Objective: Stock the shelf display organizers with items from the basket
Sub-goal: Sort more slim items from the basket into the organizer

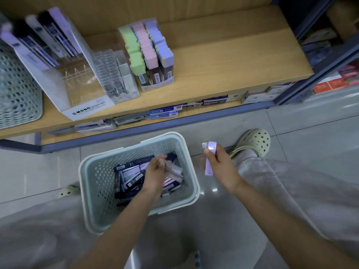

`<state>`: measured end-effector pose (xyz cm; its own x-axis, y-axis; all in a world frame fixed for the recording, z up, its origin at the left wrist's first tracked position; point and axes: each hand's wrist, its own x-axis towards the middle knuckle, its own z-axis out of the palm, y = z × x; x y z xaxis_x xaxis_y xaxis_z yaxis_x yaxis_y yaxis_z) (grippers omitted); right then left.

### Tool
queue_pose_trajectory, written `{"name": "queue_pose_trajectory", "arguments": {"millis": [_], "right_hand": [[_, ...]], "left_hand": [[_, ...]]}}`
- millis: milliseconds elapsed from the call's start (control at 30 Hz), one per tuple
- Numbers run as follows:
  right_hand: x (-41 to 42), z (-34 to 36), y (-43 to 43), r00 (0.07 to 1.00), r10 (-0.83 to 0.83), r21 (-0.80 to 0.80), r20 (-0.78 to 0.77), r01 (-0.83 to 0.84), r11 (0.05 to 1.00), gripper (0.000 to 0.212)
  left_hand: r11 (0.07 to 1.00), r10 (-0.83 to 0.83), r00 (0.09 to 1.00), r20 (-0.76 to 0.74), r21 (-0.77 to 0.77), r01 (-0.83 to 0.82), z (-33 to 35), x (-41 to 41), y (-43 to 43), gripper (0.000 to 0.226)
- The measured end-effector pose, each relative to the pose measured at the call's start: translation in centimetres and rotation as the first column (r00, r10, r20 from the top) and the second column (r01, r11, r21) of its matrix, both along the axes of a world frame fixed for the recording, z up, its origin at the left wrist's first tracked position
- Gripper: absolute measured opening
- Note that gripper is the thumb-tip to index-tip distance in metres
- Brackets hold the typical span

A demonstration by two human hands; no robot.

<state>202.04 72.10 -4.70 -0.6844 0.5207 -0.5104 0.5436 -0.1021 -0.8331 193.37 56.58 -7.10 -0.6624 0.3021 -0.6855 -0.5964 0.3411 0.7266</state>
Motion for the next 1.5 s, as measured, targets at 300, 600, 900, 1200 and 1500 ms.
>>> {"name": "queue_pose_trajectory", "arguments": {"millis": [300,600,900,1200,1500], "right_hand": [[-0.1,4.0,-3.4,0.984,0.177,-0.023,0.013,-0.176,0.984,0.01],[-1.2,7.7,-5.2,0.987,0.154,-0.083,-0.033,-0.156,0.984,0.022],[-1.5,11.2,-6.5,0.987,0.043,-0.033,-0.152,-0.049,0.998,0.01],[-2.5,13.5,-9.1,0.962,0.186,-0.018,-0.201,-0.194,0.981,0.02],[-5.3,16.3,-11.2,0.914,0.316,0.055,-0.255,-0.313,0.948,0.012]], "left_hand": [[0.883,0.377,0.906,0.192,0.222,-0.414,6.1,0.6,1.5,0.023],[0.846,0.426,0.904,0.018,0.347,-0.405,9.7,1.9,0.1,0.021],[0.637,0.662,0.747,0.062,0.478,-0.604,14.9,-1.8,-3.3,0.021],[0.941,0.239,0.93,-0.28,0.303,-0.151,16.2,1.3,-4.2,0.016],[0.948,0.227,0.93,-0.288,0.286,-0.143,18.8,-1.4,-7.7,0.01]]}}
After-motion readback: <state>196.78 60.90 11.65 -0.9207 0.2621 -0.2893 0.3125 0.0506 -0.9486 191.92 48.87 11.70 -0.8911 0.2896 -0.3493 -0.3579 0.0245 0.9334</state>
